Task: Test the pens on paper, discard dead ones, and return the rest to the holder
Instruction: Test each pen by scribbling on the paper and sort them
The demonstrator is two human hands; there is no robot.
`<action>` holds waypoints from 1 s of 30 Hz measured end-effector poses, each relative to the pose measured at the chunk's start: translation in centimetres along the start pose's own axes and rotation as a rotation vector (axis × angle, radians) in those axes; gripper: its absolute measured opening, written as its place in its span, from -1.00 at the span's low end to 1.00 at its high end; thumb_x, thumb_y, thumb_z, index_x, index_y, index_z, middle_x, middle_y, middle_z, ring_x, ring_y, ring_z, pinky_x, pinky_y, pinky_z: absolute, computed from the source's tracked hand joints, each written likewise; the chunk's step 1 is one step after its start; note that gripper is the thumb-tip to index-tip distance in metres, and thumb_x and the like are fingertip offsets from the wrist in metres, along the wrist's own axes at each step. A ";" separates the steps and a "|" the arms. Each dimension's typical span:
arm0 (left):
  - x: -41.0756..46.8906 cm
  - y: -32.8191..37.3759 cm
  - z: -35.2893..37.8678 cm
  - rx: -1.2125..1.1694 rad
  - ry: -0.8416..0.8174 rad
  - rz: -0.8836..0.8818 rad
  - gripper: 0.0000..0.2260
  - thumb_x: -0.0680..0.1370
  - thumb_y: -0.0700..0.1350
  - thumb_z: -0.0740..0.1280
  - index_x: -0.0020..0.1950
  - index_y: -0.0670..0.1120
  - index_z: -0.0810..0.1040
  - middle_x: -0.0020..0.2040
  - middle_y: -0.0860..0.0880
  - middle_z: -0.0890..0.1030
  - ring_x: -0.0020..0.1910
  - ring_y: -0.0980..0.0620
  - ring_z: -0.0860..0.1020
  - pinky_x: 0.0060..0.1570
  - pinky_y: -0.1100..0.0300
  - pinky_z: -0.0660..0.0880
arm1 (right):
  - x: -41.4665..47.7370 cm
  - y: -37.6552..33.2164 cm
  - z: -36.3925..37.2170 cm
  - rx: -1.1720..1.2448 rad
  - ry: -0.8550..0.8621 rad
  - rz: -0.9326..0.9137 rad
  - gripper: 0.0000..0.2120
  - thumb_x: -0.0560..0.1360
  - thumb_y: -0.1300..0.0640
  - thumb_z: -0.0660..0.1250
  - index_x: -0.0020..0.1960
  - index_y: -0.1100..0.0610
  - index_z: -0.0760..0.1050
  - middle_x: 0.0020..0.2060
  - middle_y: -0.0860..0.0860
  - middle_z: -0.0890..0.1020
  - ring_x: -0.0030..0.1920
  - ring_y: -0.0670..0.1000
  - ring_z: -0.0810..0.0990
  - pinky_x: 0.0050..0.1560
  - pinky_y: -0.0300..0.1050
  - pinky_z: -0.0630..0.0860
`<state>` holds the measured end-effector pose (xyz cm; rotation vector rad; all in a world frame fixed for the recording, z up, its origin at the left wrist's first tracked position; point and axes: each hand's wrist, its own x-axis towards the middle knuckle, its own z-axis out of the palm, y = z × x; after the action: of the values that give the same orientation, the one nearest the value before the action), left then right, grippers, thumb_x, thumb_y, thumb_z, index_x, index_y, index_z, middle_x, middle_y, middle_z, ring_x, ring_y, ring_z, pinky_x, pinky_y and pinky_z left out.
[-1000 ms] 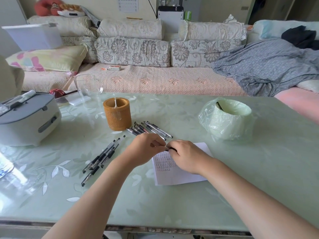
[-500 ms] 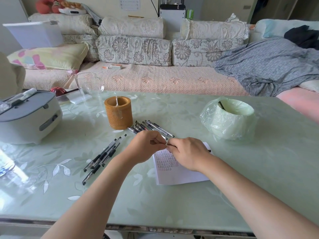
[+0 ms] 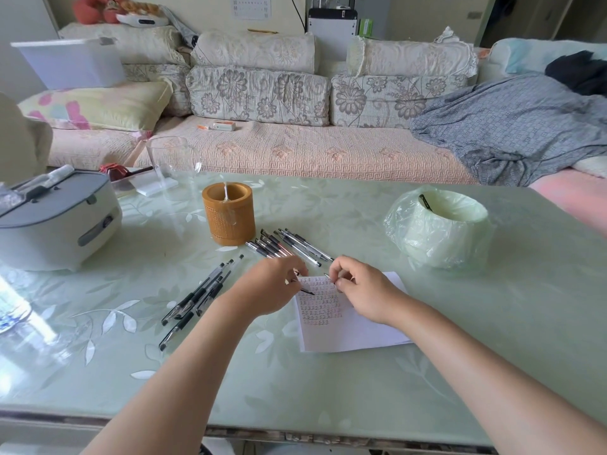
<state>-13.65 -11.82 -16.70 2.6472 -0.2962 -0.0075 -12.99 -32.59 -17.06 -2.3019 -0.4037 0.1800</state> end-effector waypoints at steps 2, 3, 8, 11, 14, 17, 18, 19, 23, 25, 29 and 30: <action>0.0 0.1 0.2 0.032 -0.027 0.005 -0.83 0.56 -0.09 0.29 0.11 0.09 0.57 -0.05 0.10 0.59 -0.09 0.08 0.54 -0.10 0.19 0.50 | 0.0 0.2 0.3 0.186 -0.019 0.033 -0.71 0.58 0.31 0.14 -0.11 0.02 0.54 -0.25 0.02 0.53 -0.40 -0.07 0.47 -0.43 -0.20 0.41; 0.0 0.1 0.4 0.046 -0.038 0.005 -0.84 0.56 -0.09 0.29 0.09 0.08 0.59 -0.04 0.09 0.59 -0.10 0.07 0.54 -0.12 0.22 0.48 | -0.1 0.2 0.5 0.282 -0.026 0.048 -0.68 0.59 0.34 0.12 -0.10 0.07 0.58 -0.24 0.05 0.53 -0.39 -0.06 0.49 -0.43 -0.17 0.45; 0.1 -0.1 0.9 0.084 -0.053 -0.001 -0.86 0.55 -0.05 0.31 0.07 0.04 0.59 0.03 0.03 0.60 -0.06 0.06 0.52 -0.11 0.25 0.45 | -0.2 0.5 0.4 0.551 -0.088 0.094 -0.47 0.50 0.54 0.00 0.13 0.10 0.58 -0.12 0.09 0.59 -0.21 0.01 0.55 -0.07 -0.02 0.57; 0.3 -0.3 1.1 0.091 -0.039 -0.014 -0.86 0.51 -0.02 0.37 0.04 0.03 0.60 0.01 0.03 0.58 -0.02 0.04 0.52 -0.09 0.23 0.45 | -0.3 0.8 0.6 0.524 -0.093 0.076 -0.59 0.53 0.46 0.17 0.18 0.05 0.55 -0.24 -0.05 0.58 -0.24 -0.07 0.55 -0.08 -0.03 0.56; 0.4 -0.6 1.3 0.116 -0.032 0.036 -0.83 0.47 0.04 0.43 -0.02 -0.01 0.62 -0.05 0.03 0.56 0.00 0.05 0.45 -0.09 0.23 0.38 | -0.7 0.6 1.0 0.537 -0.066 0.075 -0.85 0.61 0.22 0.23 0.09 0.10 0.57 -0.37 -0.03 0.52 -0.40 -0.10 0.48 -0.41 -0.26 0.35; 0.5 -0.4 1.2 0.110 -0.007 0.092 -0.81 0.46 0.03 0.46 0.01 -0.01 0.63 -0.06 0.05 0.54 0.00 0.09 0.40 -0.06 0.27 0.28 | -0.9 0.8 1.4 0.565 -0.015 0.117 -0.79 0.62 0.15 0.21 -0.03 0.16 0.61 -0.37 0.04 0.58 -0.47 -0.03 0.47 -0.53 -0.28 0.22; 0.5 -0.3 1.3 0.109 -0.005 0.113 -0.81 0.46 0.02 0.46 0.02 0.00 0.62 -0.06 0.06 0.55 0.00 0.09 0.41 -0.05 0.28 0.26 | -1.0 0.9 1.5 0.552 -0.006 0.134 -0.79 0.61 0.16 0.23 -0.04 0.18 0.63 -0.36 0.06 0.61 -0.48 -0.02 0.47 -0.55 -0.28 0.22; 0.6 -0.1 1.3 0.106 -0.010 0.130 -0.81 0.45 0.00 0.47 0.03 0.01 0.63 -0.05 0.07 0.58 0.01 0.09 0.44 -0.04 0.29 0.27 | -1.0 1.0 1.6 0.539 -0.001 0.144 -0.80 0.59 0.18 0.24 -0.05 0.19 0.64 -0.35 0.09 0.63 -0.49 -0.01 0.48 -0.56 -0.28 0.22; 0.8 0.3 1.6 0.058 -0.062 0.145 -0.83 0.45 -0.08 0.46 0.02 0.04 0.65 -0.05 0.06 0.60 0.01 0.07 0.50 0.00 0.25 0.42 | -1.4 1.3 1.5 0.473 -0.003 0.126 -0.84 0.52 0.30 0.27 -0.14 0.15 0.60 -0.33 0.14 0.66 -0.49 -0.01 0.54 -0.56 -0.26 0.26; 0.8 0.4 1.8 0.046 -0.067 0.146 -0.82 0.43 -0.04 0.47 0.02 0.03 0.64 -0.05 0.03 0.59 0.00 0.06 0.49 -0.01 0.23 0.44 | -1.7 1.6 1.4 0.432 -0.030 0.113 -0.83 0.48 0.33 0.30 -0.17 0.11 0.59 -0.32 0.11 0.67 -0.45 -0.01 0.56 -0.55 -0.25 0.28; 0.9 0.6 2.3 0.021 -0.061 0.136 -0.71 0.39 0.11 0.49 0.03 0.02 0.59 -0.09 0.04 0.52 -0.02 0.05 0.43 -0.07 0.19 0.41 | -1.9 1.9 1.5 0.444 -0.054 0.068 -0.87 0.38 0.35 0.37 -0.22 0.13 0.58 -0.36 0.13 0.65 -0.44 0.06 0.56 -0.43 -0.12 0.36; 0.9 0.7 2.4 0.021 -0.064 0.132 -0.69 0.39 0.12 0.49 0.04 0.01 0.58 -0.10 0.04 0.49 -0.04 0.06 0.40 -0.09 0.20 0.38 | -1.9 1.8 1.5 0.441 -0.051 0.052 -0.86 0.38 0.38 0.37 -0.23 0.17 0.56 -0.39 0.13 0.63 -0.48 0.06 0.53 -0.40 -0.10 0.41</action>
<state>-13.03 -13.67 -18.47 2.6465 -0.4939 -0.0472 -14.71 -33.36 -19.44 -1.8765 -0.2949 0.3209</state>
